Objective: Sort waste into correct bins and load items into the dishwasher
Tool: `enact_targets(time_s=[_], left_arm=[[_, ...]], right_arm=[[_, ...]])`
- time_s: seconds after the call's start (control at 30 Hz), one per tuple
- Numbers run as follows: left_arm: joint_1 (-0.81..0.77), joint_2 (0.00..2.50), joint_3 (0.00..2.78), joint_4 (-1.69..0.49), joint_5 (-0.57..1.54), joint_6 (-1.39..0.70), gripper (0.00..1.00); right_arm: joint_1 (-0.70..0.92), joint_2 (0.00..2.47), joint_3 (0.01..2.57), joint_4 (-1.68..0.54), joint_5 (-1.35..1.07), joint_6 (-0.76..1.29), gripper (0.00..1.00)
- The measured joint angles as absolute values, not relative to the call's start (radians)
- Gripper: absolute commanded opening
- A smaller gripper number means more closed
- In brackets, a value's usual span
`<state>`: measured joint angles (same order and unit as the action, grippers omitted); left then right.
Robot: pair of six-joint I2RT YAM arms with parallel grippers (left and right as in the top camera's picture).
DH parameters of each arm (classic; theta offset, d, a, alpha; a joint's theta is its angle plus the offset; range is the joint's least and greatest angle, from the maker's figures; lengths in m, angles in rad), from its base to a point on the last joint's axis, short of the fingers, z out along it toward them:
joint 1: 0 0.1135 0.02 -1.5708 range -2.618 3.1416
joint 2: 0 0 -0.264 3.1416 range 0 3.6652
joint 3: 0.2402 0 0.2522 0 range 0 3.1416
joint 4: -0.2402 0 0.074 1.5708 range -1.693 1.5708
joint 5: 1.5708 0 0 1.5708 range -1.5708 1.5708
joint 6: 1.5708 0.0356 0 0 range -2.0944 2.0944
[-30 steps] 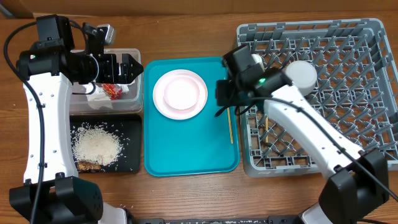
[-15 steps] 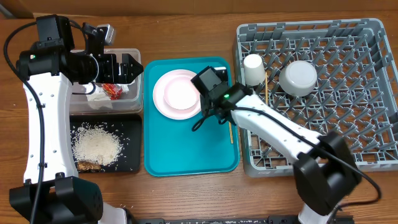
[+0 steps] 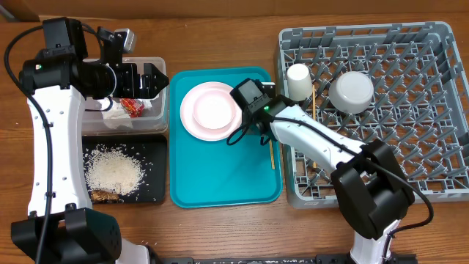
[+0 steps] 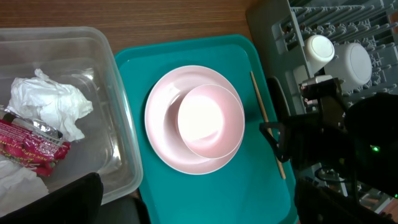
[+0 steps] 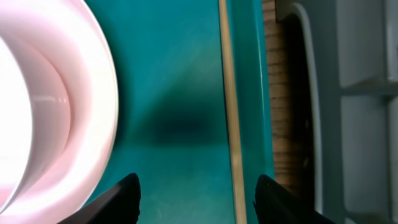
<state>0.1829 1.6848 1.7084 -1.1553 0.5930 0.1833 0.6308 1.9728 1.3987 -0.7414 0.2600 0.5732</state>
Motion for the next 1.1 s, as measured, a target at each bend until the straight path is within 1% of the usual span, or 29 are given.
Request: enact_targets(time_s=[0.17,0.6,0.8,0.93,1.0,1.03,1.1], left_arm=[[0.183,1.685,1.708,-1.155,0.593,0.183,1.0],[0.183,1.685,1.708,-1.155,0.593,0.183,1.0],[0.183,1.685,1.708,-1.155,0.593,0.183,1.0],[0.183,1.685,1.708,-1.155,0.593,0.183,1.0],[0.183,1.685,1.708,-1.155,0.593,0.183,1.0],[0.183,1.685,1.708,-1.155,0.593,0.183,1.0],[0.183,1.685,1.708,-1.155,0.593,0.183,1.0]], right_arm=[[0.604,2.005,1.399,-0.738,0.21,0.574,0.56],[0.599,2.045,1.398,-0.747,0.179,0.572,0.57],[0.599,2.055,1.398,-0.745,0.12,0.571,0.55],[0.599,2.054,1.399,-0.749,0.109,0.569,0.49],[0.599,2.054,1.399,-0.753,0.108,0.568,0.43],[0.599,2.054,1.399,-0.753,0.108,0.568,0.36],[0.599,2.054,1.399,-0.754,0.106,0.555,0.27]])
